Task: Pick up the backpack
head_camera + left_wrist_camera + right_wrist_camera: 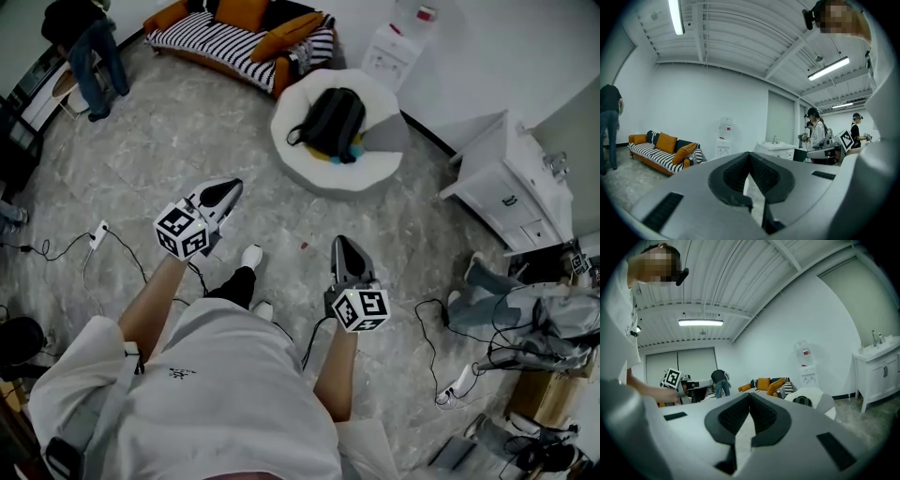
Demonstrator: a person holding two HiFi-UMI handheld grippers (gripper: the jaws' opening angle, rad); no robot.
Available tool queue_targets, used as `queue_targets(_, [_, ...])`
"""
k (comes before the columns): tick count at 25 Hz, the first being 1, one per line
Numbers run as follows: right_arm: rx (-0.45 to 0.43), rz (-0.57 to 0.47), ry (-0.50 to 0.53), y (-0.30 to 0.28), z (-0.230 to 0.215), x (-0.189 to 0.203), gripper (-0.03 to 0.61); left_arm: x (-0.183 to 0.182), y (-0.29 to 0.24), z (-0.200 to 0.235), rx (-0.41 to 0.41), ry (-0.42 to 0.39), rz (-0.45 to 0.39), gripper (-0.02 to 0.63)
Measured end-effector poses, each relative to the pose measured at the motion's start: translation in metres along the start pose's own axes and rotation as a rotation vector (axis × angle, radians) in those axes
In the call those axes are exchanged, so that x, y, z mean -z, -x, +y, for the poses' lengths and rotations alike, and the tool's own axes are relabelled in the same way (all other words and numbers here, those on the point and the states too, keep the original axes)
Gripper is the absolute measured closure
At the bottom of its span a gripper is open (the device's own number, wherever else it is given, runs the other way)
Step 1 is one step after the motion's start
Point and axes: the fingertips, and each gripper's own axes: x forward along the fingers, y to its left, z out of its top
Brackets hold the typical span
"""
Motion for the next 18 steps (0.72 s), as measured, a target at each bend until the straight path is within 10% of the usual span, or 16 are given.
queue_targets(18, [0.046,-0.014,0.022,-0.057,-0.007,0.010,0.571,0.015,-0.032,0.061,0.054,-0.009,-0.010,0.612])
